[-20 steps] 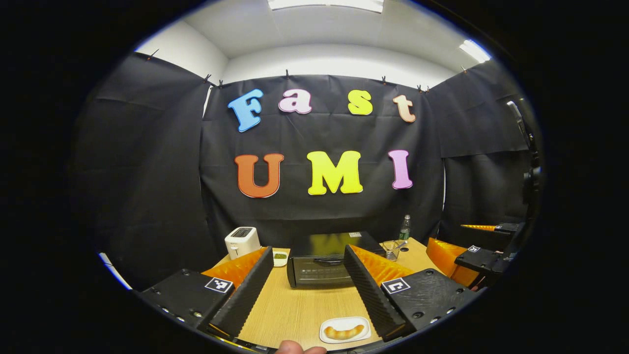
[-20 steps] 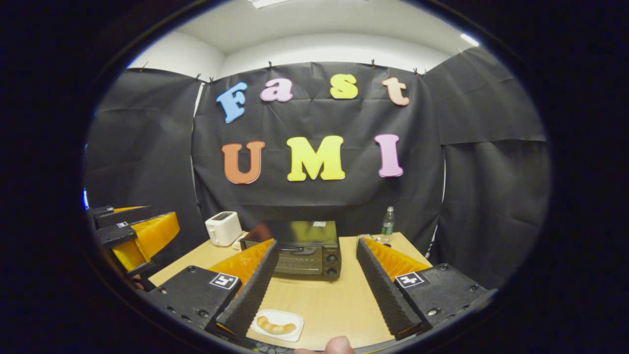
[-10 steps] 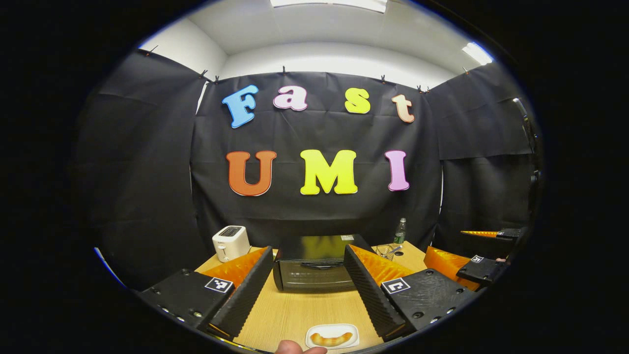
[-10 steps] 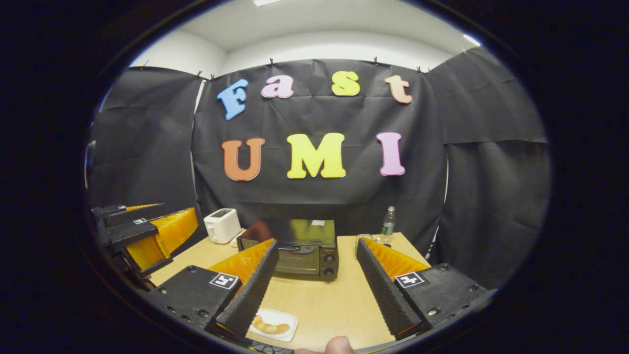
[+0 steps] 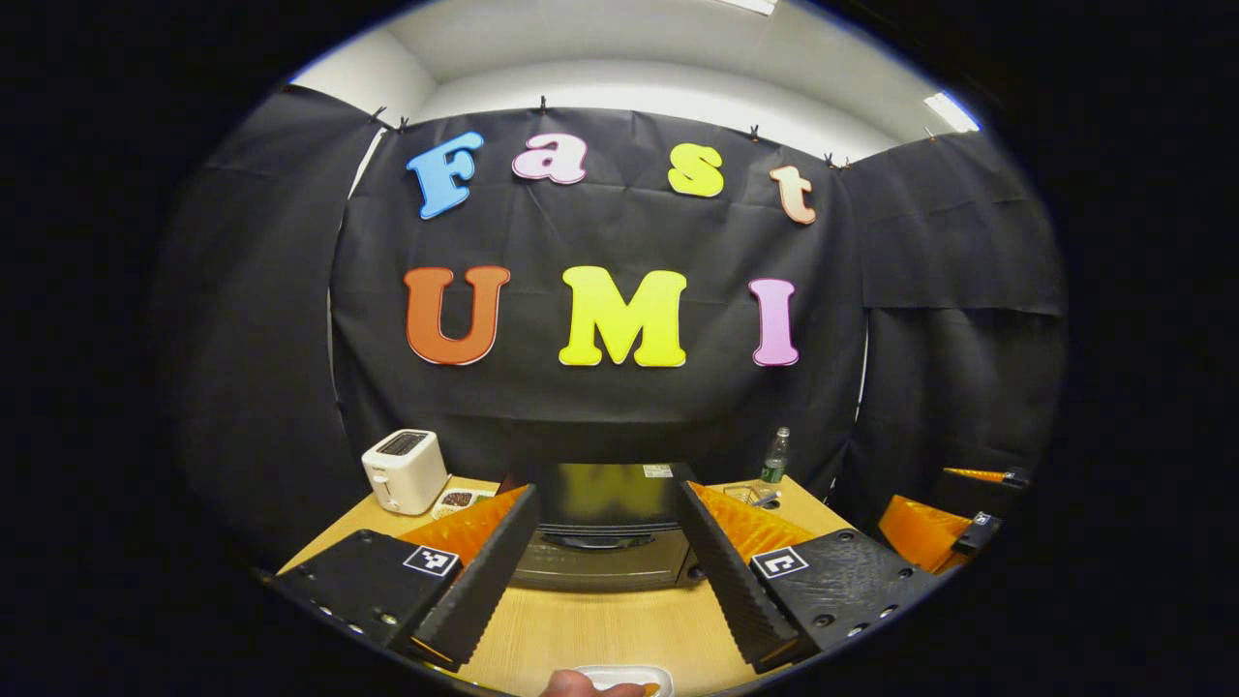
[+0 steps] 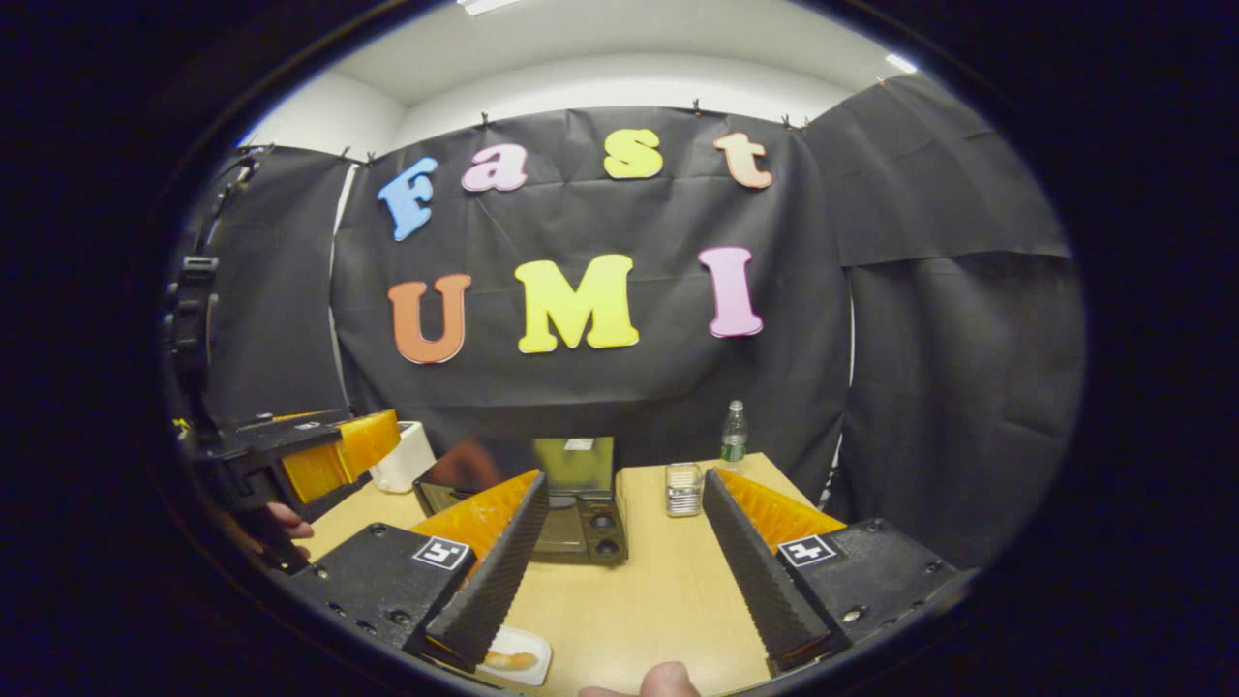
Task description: Open the electric oven with the left hand, put the food in, and close the electric oven.
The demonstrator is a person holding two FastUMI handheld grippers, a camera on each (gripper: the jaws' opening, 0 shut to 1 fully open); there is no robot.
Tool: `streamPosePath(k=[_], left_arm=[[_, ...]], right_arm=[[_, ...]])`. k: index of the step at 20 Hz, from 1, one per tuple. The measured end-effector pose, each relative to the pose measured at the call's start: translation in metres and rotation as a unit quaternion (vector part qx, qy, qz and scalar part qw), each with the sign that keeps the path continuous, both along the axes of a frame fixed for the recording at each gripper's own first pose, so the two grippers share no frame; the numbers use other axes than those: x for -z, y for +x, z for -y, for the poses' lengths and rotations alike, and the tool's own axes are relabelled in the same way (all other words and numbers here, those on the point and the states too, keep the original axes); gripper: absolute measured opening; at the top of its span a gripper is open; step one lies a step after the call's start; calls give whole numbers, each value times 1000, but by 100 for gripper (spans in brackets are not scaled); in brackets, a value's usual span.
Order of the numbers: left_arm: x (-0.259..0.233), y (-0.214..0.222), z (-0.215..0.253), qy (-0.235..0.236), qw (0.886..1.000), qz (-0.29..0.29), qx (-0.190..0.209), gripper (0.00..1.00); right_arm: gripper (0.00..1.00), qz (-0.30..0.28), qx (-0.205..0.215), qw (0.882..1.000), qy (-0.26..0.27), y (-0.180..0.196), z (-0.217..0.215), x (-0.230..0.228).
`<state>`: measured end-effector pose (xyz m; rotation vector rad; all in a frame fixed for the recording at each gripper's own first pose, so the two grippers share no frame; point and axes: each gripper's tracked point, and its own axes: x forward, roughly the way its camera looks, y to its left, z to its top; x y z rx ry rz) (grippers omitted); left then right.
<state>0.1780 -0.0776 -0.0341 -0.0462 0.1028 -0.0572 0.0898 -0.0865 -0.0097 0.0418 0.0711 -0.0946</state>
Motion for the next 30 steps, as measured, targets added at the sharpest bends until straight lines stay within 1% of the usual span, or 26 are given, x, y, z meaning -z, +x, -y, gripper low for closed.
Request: streamPosePath(k=[1,2,3,4,7,9,11,14,16,19,21,22,25,26,27,28,30], left_arm=[[4,19,2,1,1000,-1,-1,94],[9,37,3,6,1000,-1,-3,94],[18,53,3,13,1000,-10,-3,94],[31,68,4,18,1000,-22,-1,94],[64,103,12,40,998,-54,15,94],[87,119,11,49,996,-77,17,94],[110,127,9,45,994,-102,14,95],[133,135,6,39,991,-127,9,95],[147,136,9,29,989,-148,13,95],[166,134,2,26,984,-175,5,96],[169,134,-2,29,983,-179,-1,96],[172,133,-1,33,982,-186,2,96],[176,123,-1,28,978,-209,-6,97],[186,115,3,26,973,-230,1,96],[202,102,9,19,966,-259,11,96],[218,82,14,2,956,-293,18,95],[242,50,26,-39,944,-325,28,94]], right_arm=[[100,2,9,1000,0,8,11,-4],[97,3,18,1000,-2,15,22,-4],[97,0,27,1000,-2,22,33,-2],[100,-5,33,999,-1,27,42,2],[100,-30,46,998,-1,40,64,18],[100,-52,53,997,6,46,75,32],[100,-73,60,995,14,49,83,45],[100,-87,71,994,20,50,94,54],[99,-91,72,993,17,51,96,57],[97,-100,71,992,17,49,94,62],[100,-104,62,992,22,47,87,64],[98,-105,59,992,23,45,83,65],[98,-104,54,993,22,41,75,64],[100,-102,54,993,22,39,74,62],[100,-99,55,993,21,38,72,59],[100,-96,56,994,22,36,71,58],[100,-92,59,994,21,30,68,56]])
